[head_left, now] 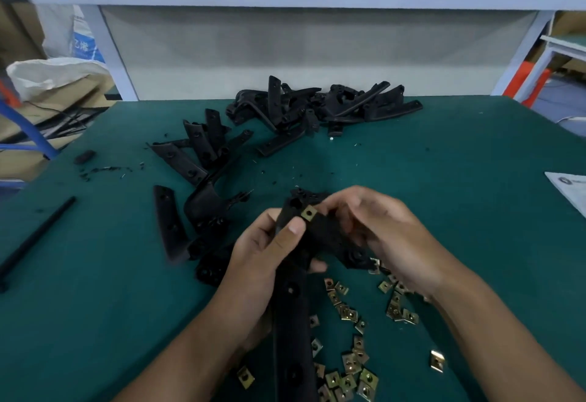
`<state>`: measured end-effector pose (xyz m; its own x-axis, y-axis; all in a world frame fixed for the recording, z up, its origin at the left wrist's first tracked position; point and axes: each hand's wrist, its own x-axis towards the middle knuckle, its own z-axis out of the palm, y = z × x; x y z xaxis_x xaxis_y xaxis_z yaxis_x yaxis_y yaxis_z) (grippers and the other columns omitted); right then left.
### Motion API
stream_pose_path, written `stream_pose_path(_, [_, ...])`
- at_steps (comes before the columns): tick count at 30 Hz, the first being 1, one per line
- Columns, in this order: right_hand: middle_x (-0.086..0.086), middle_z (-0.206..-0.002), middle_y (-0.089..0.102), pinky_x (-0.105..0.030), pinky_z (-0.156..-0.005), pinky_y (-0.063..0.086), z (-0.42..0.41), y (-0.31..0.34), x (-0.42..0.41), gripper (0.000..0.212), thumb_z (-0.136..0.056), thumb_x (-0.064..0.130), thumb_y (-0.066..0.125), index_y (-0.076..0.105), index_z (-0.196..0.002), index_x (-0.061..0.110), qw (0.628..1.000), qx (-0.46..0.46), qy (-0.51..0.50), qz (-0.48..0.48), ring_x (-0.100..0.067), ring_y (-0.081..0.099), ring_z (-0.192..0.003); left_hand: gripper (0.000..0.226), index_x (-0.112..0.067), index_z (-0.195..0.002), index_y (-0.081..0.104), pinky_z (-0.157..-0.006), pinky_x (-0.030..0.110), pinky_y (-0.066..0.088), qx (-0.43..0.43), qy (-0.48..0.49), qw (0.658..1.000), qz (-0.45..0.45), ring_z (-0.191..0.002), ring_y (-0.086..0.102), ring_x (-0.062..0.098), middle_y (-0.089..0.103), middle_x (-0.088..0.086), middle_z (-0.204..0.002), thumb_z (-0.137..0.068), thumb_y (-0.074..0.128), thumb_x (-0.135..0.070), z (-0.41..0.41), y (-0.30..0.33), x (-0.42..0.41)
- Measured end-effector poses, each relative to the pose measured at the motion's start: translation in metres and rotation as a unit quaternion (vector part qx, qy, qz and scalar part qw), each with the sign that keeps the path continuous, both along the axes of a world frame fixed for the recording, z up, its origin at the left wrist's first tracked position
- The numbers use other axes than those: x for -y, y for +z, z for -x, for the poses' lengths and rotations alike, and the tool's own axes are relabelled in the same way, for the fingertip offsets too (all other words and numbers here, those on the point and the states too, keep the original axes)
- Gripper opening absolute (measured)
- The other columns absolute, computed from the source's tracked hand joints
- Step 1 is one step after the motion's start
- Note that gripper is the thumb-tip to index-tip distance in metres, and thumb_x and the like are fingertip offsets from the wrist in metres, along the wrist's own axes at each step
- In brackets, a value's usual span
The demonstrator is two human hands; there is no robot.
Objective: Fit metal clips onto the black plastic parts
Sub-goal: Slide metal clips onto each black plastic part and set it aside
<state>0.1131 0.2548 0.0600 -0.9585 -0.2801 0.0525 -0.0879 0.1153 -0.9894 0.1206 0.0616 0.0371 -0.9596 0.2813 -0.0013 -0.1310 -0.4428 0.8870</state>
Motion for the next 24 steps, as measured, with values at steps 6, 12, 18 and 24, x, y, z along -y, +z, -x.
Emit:
stream_pose_path(6, [0.019, -0.089, 0.072, -0.013, -0.059, 0.045, 0.0, -0.005, -0.028, 0.024, -0.077, 0.054, 0.082, 0.07, -0.093, 0.042, 0.946, 0.02, 0.106, -0.306, 0.003, 0.061, -0.07, 0.032, -0.016, -0.106, 0.073, -0.071, 0.029, 0.06, 0.035, 0.005, 0.996, -0.08, -0.087, 0.074, 0.021, 0.072, 0.006, -0.122, -0.078, 0.076, -0.031, 0.012, -0.003, 0.013])
stream_pose_path(12, [0.018, -0.099, 0.067, -0.019, -0.061, 0.047, 0.001, -0.019, -0.019, 0.026, -0.079, 0.05, 0.082, 0.072, -0.101, 0.039, 0.914, -0.039, 0.116, -0.388, -0.003, 0.061, -0.075, 0.039, -0.008, -0.116, 0.058, -0.088, 0.033, 0.058, -0.009, -0.014, 0.999, -0.03, -0.12, 0.065, 0.026, 0.069, 0.009, -0.13, -0.087, 0.072, -0.029, 0.024, -0.012, 0.021])
stream_pose_path(18, [0.03, -0.091, 0.064, -0.015, -0.064, 0.044, 0.001, -0.022, -0.016, 0.011, -0.089, 0.04, 0.075, 0.066, -0.092, 0.035, 0.915, -0.054, 0.128, -0.378, 0.0, 0.06, -0.078, 0.024, -0.016, -0.104, 0.062, -0.078, 0.027, 0.059, -0.002, 0.015, 0.999, -0.039, -0.104, 0.072, 0.024, 0.071, 0.009, -0.125, -0.086, 0.074, -0.026, 0.025, -0.007, 0.024])
stream_pose_path(24, [0.016, -0.083, 0.067, -0.016, -0.064, 0.046, 0.002, -0.014, -0.015, 0.023, -0.097, 0.016, 0.067, 0.063, -0.093, 0.038, 0.972, -0.079, 0.001, -0.222, -0.002, 0.06, -0.072, 0.04, -0.024, -0.126, 0.068, -0.064, 0.028, 0.058, 0.019, -0.06, 0.997, -0.049, -0.074, 0.071, 0.024, 0.071, 0.007, -0.122, -0.088, 0.072, -0.01, 0.01, 0.0, 0.016])
